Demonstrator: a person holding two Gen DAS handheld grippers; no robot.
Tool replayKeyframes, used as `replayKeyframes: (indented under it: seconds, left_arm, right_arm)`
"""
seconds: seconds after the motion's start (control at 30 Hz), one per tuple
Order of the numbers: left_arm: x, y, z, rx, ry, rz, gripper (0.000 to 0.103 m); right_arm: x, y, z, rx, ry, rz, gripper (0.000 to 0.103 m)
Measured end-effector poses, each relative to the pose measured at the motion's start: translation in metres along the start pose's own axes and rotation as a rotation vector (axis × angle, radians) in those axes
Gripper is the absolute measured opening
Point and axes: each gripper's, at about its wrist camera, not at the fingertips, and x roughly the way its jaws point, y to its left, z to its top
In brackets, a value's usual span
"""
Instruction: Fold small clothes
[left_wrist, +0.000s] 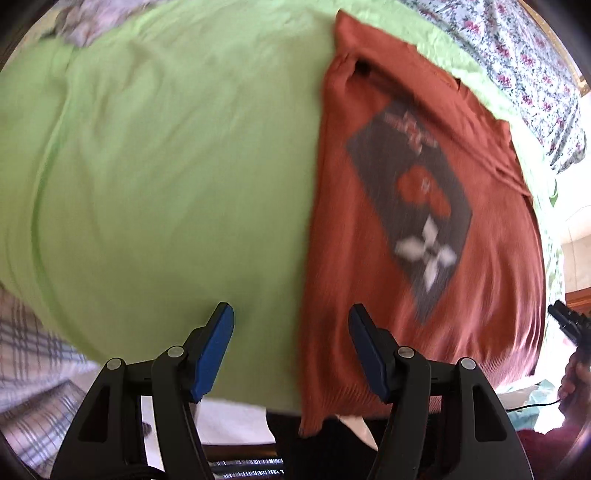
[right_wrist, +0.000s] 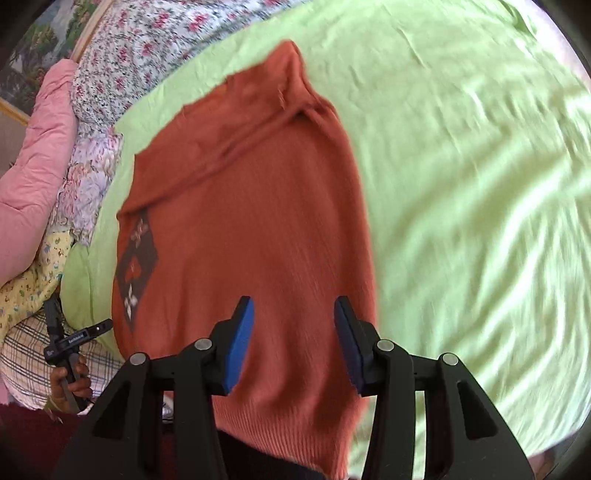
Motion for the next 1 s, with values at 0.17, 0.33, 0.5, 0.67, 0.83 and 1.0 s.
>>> replayKeyframes:
  seconds: [0.17,0.33,0.5,0.67,0.83,1.0]
  left_arm:
    - [0.010,0.001,-0.031,0.035,0.001,-0.020,0.065]
    - [0.015,-0.013,-0.041,0.104,-0.003,-0.022,0.064]
    - [0.013,-0.020,-0.042,0.131,0.024,-0.090,0.044]
    - [0.015,-0.020,-0.045,0.160,0.049,-0.107,0.045]
    - [0.016,-0.012,-0.045,0.157,0.051,-0.148,0.044]
    - [0.015,-0.008,-0.040,0.164,0.045,-0.140,0.009]
  right_arm:
    - [0.000,-0.021,-0.039,0.063,0.026,-0.001,0.047]
    - [-0.001,-0.028,-0.056,0.099,0.011,0.035,0.047]
    - [0.000,-0.030,-0.069,0.079,0.007,0.061,0.047]
    - [-0.001,-0.032,-0.075,0.085,-0.001,0.089,0.047]
    - [-0.001,-0.039,-0.078,0.139,-0.008,0.135,0.047]
    - [0.006,-0.039,-0.084,0.150,0.029,0.136,0.007]
